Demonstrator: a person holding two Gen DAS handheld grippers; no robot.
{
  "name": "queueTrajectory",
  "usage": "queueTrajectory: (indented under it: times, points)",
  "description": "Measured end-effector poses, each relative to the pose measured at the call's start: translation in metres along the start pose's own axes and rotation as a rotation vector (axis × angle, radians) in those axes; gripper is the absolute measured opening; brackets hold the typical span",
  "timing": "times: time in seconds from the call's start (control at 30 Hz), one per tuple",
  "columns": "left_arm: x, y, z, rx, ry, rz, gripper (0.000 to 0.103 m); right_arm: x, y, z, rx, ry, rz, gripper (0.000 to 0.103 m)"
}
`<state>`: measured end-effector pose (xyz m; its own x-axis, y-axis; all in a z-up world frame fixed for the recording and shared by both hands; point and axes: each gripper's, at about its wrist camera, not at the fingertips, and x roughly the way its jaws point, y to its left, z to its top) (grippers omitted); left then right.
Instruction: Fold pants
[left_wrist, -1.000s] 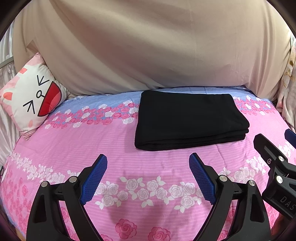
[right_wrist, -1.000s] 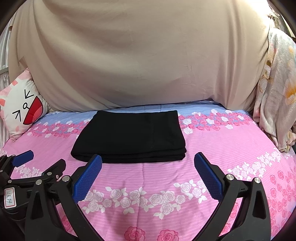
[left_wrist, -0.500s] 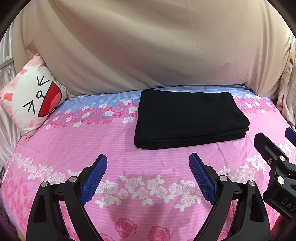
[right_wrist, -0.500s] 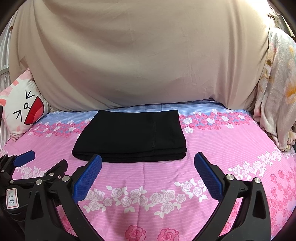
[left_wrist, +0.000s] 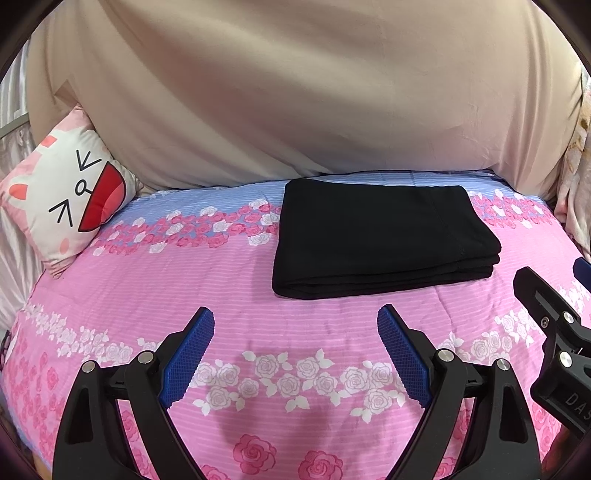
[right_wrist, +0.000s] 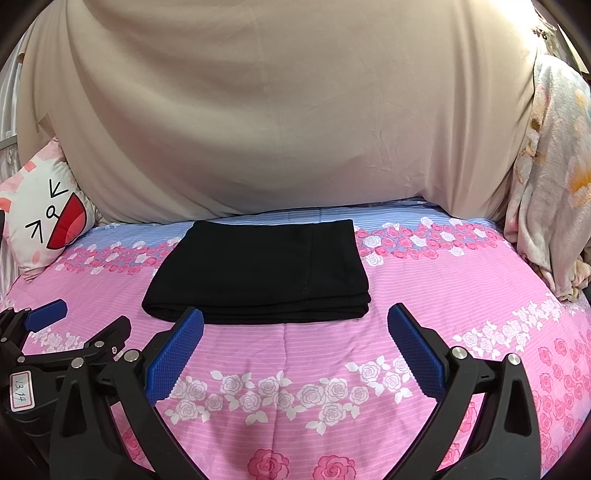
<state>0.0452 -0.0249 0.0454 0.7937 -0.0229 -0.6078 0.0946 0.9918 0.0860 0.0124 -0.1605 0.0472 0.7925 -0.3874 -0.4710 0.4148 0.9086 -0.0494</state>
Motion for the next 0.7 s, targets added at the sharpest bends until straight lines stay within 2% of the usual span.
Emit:
queueTrajectory:
  times: [0.7]
  points:
    - [0.0015,0.0029,0.0009,0.003,0.003,0.008,0.088,0.0001,-0.001,0.0005,0.0,0.0,-0.002,0.098]
